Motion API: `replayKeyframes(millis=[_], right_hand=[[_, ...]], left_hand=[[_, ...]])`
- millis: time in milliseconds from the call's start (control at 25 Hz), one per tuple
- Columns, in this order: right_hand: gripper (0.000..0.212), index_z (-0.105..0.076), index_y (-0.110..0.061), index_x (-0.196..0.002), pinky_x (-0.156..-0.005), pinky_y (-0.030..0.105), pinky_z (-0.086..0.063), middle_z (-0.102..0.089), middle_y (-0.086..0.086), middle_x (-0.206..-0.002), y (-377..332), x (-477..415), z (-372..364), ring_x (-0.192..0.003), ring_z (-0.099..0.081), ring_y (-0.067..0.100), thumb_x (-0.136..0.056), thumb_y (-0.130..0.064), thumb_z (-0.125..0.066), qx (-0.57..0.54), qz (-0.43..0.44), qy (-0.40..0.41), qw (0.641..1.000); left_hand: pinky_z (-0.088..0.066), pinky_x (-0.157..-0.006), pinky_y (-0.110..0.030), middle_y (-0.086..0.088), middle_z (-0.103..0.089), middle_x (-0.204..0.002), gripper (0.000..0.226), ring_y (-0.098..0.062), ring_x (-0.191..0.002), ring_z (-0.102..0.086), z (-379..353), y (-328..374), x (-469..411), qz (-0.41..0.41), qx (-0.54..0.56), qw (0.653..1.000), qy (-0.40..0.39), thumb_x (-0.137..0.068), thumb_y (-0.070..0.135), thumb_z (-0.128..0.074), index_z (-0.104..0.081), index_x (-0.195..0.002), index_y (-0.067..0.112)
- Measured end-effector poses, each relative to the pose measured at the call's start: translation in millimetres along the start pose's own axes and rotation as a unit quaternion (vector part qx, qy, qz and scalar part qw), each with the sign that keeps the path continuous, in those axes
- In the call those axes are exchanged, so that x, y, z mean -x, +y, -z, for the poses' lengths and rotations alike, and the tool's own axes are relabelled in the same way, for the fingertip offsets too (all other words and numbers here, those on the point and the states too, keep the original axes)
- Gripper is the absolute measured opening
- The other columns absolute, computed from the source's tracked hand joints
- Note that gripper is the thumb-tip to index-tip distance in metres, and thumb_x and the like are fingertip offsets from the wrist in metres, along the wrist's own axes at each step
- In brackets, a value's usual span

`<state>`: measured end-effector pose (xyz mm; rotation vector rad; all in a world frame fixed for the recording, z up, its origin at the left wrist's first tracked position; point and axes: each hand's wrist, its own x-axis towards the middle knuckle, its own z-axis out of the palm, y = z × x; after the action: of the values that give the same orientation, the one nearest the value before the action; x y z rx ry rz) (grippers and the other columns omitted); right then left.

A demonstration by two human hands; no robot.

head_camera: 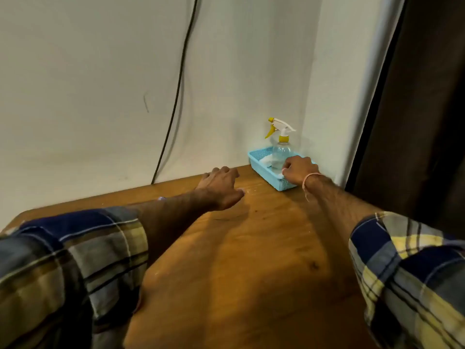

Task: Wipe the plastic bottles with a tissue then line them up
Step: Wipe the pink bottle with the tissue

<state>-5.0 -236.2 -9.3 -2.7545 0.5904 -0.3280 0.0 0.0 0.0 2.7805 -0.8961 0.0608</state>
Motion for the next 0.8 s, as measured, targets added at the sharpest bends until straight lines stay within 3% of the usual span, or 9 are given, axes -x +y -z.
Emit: replayKeyframes(millis=[80,240,320,400,520,640,680,800], right_hand=[[0.037,-0.065,-0.017,-0.124,-0.105,0.043,-0.039,-0.063,0.01,-0.131,4.3,-18.9,-5.3,-0.121,-0.055,0.031,-0.098,-0.037,-0.048,0.036,-0.024,-0.044,0.998],[0.062,-0.038,-0.011,-0.15,-0.117,0.047,-0.024,-0.039,0.014,-0.156,-1.6,-43.4,-23.0,-0.141,-0.039,0.033,-0.105,-0.052,-0.026,0.036,-0.053,-0.136,0.989],[0.06,-0.037,-0.009,-0.15,-0.117,0.047,-0.027,-0.039,0.015,-0.156,-6.1,-48.7,-28.2,-0.14,-0.039,0.034,-0.105,-0.047,-0.028,0.028,-0.036,-0.133,0.99],[0.053,-0.043,-0.004,-0.145,-0.107,0.039,-0.038,-0.048,0.016,-0.148,-7.6,-51.1,-30.2,-0.133,-0.047,0.033,-0.105,-0.038,-0.035,0.02,-0.028,-0.124,0.992],[0.04,-0.06,-0.003,-0.125,-0.088,0.036,-0.045,-0.062,0.018,-0.127,-9.7,-42.8,-26.1,-0.115,-0.058,0.033,-0.098,-0.032,-0.052,-0.018,-0.022,-0.004,1.0],[0.017,-0.073,-0.009,-0.1,-0.084,0.03,-0.048,-0.07,0.009,-0.111,-15.2,-22.3,-13.6,-0.104,-0.063,0.024,-0.087,-0.02,-0.071,-0.154,0.014,0.139,0.978],[0.015,-0.073,-0.011,-0.096,-0.083,0.028,-0.048,-0.071,0.005,-0.107,-21.6,-11.3,-10.9,-0.099,-0.063,0.019,-0.082,-0.014,-0.076,-0.225,0.026,0.14,0.964],[0.039,-0.064,-0.016,-0.103,-0.084,0.036,-0.059,-0.068,-0.002,-0.1,-53.1,37.2,-18.0,-0.095,-0.066,0.016,-0.072,-0.004,-0.085,-0.413,0.028,0.067,0.908]], left_hand=[[-0.034,-0.112,-0.047,-0.007,-0.045,-0.15,0.058,-0.026,-0.135,-0.042,-10.8,-4.4,-12.4,0.006,0.009,1.0,-0.007,-0.095,0.047,-0.053,-0.044,-0.144,0.018],[-0.034,-0.113,-0.048,-0.006,-0.045,-0.149,0.054,-0.024,-0.135,-0.042,-35.9,-21.7,-22.5,0.026,0.026,0.999,-0.031,-0.094,0.043,-0.056,-0.046,-0.142,0.019],[-0.035,-0.114,-0.049,-0.006,-0.045,-0.149,0.054,-0.024,-0.135,-0.041,-44.0,-30.8,-22.0,0.037,0.037,0.998,-0.037,-0.093,0.043,-0.057,-0.046,-0.141,0.02],[-0.035,-0.114,-0.05,-0.006,-0.044,-0.149,0.054,-0.025,-0.135,-0.041,-50.1,-39.2,-18.1,0.051,0.056,0.996,-0.045,-0.092,0.043,-0.058,-0.046,-0.14,0.021],[-0.036,-0.113,-0.05,-0.007,-0.045,-0.148,0.052,-0.025,-0.134,-0.042,-49.7,-46.6,-5.2,0.057,0.091,0.994,-0.038,-0.093,0.04,-0.059,-0.047,-0.14,0.02],[-0.045,-0.104,-0.041,-0.006,-0.052,-0.14,0.047,-0.021,-0.124,-0.049,-39.9,-49.8,14.2,0.065,0.148,0.987,0.0,-0.095,0.037,-0.061,-0.051,-0.136,0.018],[-0.048,-0.099,-0.037,-0.005,-0.055,-0.136,0.043,-0.019,-0.119,-0.053,-36.9,-50.4,22.8,0.071,0.184,0.98,0.012,-0.095,0.036,-0.062,-0.053,-0.133,0.018],[-0.055,-0.087,-0.033,-0.005,-0.065,-0.117,0.027,-0.018,-0.103,-0.062,-29.2,-51.3,50.6,0.105,0.342,0.934,0.016,-0.095,0.029,-0.063,-0.061,-0.119,0.016]])
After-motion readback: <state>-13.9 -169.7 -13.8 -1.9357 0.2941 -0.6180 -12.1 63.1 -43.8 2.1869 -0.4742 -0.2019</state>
